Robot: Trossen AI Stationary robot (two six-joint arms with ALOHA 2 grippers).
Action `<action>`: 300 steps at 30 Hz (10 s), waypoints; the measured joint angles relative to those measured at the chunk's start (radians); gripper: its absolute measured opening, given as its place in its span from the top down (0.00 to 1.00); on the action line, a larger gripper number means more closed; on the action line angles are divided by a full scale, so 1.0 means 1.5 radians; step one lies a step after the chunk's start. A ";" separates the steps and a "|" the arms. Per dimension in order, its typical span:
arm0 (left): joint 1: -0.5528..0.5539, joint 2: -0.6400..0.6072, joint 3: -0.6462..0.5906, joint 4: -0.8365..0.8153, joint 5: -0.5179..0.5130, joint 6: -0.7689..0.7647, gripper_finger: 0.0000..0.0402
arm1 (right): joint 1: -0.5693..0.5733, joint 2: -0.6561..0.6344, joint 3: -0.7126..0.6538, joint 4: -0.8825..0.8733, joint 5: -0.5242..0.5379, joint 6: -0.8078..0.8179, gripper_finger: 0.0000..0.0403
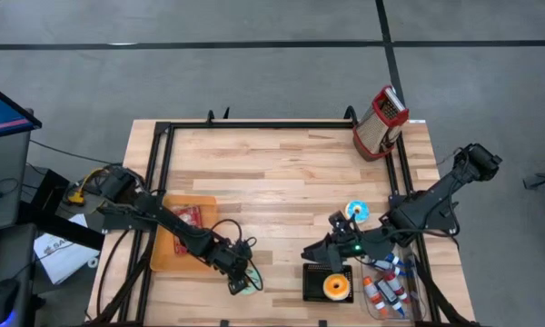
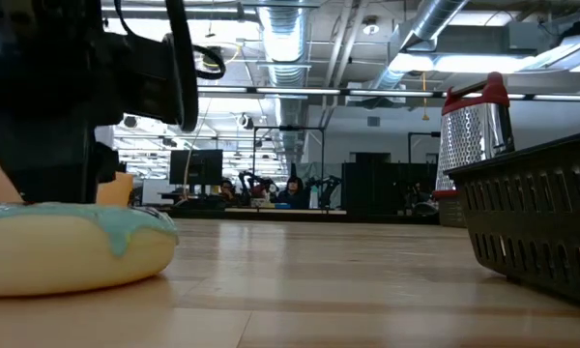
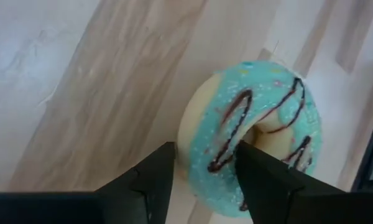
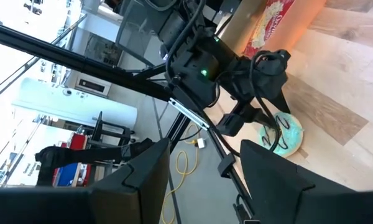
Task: Pick & Place Food Item
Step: Put the green donut into the black bin, then put the blue donut into the black bin
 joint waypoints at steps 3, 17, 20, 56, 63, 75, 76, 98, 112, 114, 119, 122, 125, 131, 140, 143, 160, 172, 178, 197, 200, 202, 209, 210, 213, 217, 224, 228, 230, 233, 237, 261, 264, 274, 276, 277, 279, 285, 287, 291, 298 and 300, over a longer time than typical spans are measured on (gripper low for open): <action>-0.001 0.002 0.000 0.008 -0.020 -0.010 0.66 | 0.000 0.000 0.000 -0.001 0.000 0.000 0.53; 0.025 -0.122 -0.001 0.058 -0.214 -0.008 0.88 | 0.000 0.000 0.000 -0.014 0.000 -0.054 0.53; 0.040 -0.149 -0.001 0.108 -0.251 0.017 0.87 | -0.004 0.000 0.000 -0.016 0.000 -0.096 0.53; 0.071 -0.170 0.072 0.174 -0.348 0.154 0.87 | -0.163 0.069 0.000 -0.023 -0.154 -0.161 0.28; 0.071 -0.170 0.072 0.171 -0.344 0.152 0.87 | -0.167 0.082 0.000 -0.008 -0.178 -0.163 0.34; 0.065 -0.170 0.072 0.170 -0.332 0.155 0.87 | -0.167 0.078 0.000 -0.008 -0.192 -0.173 0.64; 0.062 -0.170 0.072 0.170 -0.332 0.159 0.87 | -0.167 0.077 0.000 -0.005 -0.193 -0.175 0.66; -0.021 -0.311 0.072 0.036 -0.351 0.296 0.52 | -0.129 0.060 0.009 -0.141 -0.341 -0.257 0.81; -0.083 -0.297 0.071 0.038 -0.365 0.275 0.61 | 0.012 0.076 0.079 -0.485 -0.267 -0.656 0.81; -0.083 -0.283 0.071 0.056 -0.367 0.270 0.61 | 0.024 0.095 0.079 -0.489 -0.255 -0.720 0.81; -0.083 -0.258 0.071 0.093 -0.370 0.251 0.63 | 0.050 0.150 0.079 -0.491 -0.236 -0.818 0.81; -0.083 -0.250 0.071 0.095 -0.378 0.232 0.63 | 0.071 0.172 0.079 -0.490 -0.183 -0.853 0.81; -0.082 -0.250 0.071 0.097 -0.380 0.217 0.63 | 0.093 0.191 0.079 -0.490 -0.111 -0.896 0.81; -0.082 -0.250 0.071 0.113 -0.397 0.212 0.64 | 0.127 0.222 0.079 -0.467 -0.071 -0.927 0.81; -0.082 -0.250 0.071 0.118 -0.409 0.197 0.66 | 0.162 0.254 0.079 -0.485 -0.060 -0.890 0.81; -0.082 -0.250 0.071 0.119 -0.409 0.194 0.66 | 0.156 0.253 0.079 -0.514 -0.042 -0.821 0.80; -0.082 -0.250 0.071 0.121 -0.409 0.194 0.66 | 0.172 0.249 0.107 -0.557 -0.035 -0.750 0.50; -0.080 -0.250 0.071 0.120 -0.409 0.196 0.66 | 0.171 0.248 0.161 -0.618 -0.017 -0.713 0.52; -0.080 -0.251 0.071 0.120 -0.409 0.197 0.66 | 0.169 0.248 0.166 -0.684 -0.017 -0.587 0.54; -0.079 -0.251 0.071 0.129 -0.437 0.220 0.66 | -0.186 0.051 0.167 -0.797 -0.110 -0.207 0.52; -0.079 -0.251 0.071 0.132 -0.437 0.221 0.66 | -0.274 0.060 0.160 -0.802 -0.192 -0.254 0.52; -0.079 -0.251 0.071 0.132 -0.441 0.224 0.66 | -0.323 0.080 0.144 -0.802 -0.246 -0.269 0.52; -0.082 -0.251 0.071 0.137 -0.444 0.225 0.66 | -0.399 0.153 0.069 -0.793 -0.322 -0.300 0.50; -0.083 -0.251 0.071 0.137 -0.443 0.225 0.66 | -0.400 0.154 0.061 -0.789 -0.318 -0.297 0.49; -0.090 -0.251 0.071 0.137 -0.443 0.225 0.66 | -0.402 0.138 0.030 -0.741 -0.316 -0.261 0.46; -0.097 -0.251 0.071 0.137 -0.444 0.225 0.66 | -0.402 0.097 -0.020 -0.685 -0.315 -0.197 0.42; -0.101 -0.251 0.071 0.139 -0.443 0.237 0.66 | -0.391 0.041 -0.114 -0.625 -0.328 -0.106 0.43; -0.101 -0.251 0.071 0.143 -0.442 0.237 0.66 | -0.384 0.029 -0.120 -0.622 -0.302 -0.086 0.44; -0.101 -0.251 0.071 0.144 -0.433 0.239 0.66 | -0.384 0.033 -0.121 -0.624 -0.297 -0.083 0.44; -0.101 -0.251 0.071 0.144 -0.432 0.240 0.66 | -0.383 0.045 -0.124 -0.621 -0.298 -0.082 0.44; -0.105 -0.251 0.072 0.147 -0.432 0.240 0.66 | -0.383 0.055 -0.148 -0.596 -0.299 -0.067 0.44; -0.106 -0.251 0.072 0.156 -0.432 0.224 0.66 | -0.342 0.055 -0.223 -0.503 -0.277 -0.021 0.59; -0.106 -0.251 0.072 0.156 -0.432 0.220 0.66 | -0.329 0.055 -0.223 -0.496 -0.268 -0.015 0.69; -0.105 -0.251 0.072 0.156 -0.433 0.217 0.66 | -0.255 -0.052 -0.177 -0.358 -0.206 0.010 0.83; -0.105 -0.251 0.072 0.156 -0.433 0.217 0.66 | -0.223 -0.098 -0.170 -0.276 -0.160 0.032 0.83; -0.105 -0.251 0.072 0.156 -0.433 0.217 0.66 | -0.205 -0.120 -0.170 -0.233 -0.133 0.044 0.82; -0.105 -0.251 0.072 0.156 -0.433 0.215 0.66 | -0.161 -0.152 -0.170 -0.169 -0.076 0.070 0.81; -0.105 -0.251 0.072 0.156 -0.435 0.216 0.66 | -0.009 -0.134 -0.170 -0.044 0.062 0.174 0.78; -0.105 -0.251 0.072 0.156 -0.437 0.218 0.66 | 0.035 -0.101 -0.170 0.006 0.106 0.206 0.77; -0.105 -0.251 0.072 0.155 -0.437 0.219 0.66 | 0.096 -0.015 -0.170 0.101 0.189 0.258 0.73; -0.105 -0.251 0.072 0.156 -0.436 0.219 0.66 | 0.141 0.155 -0.170 0.294 0.248 0.314 0.69; -0.107 -0.251 0.072 0.157 -0.436 0.219 0.66 | 0.148 0.185 -0.170 0.329 0.269 0.317 0.69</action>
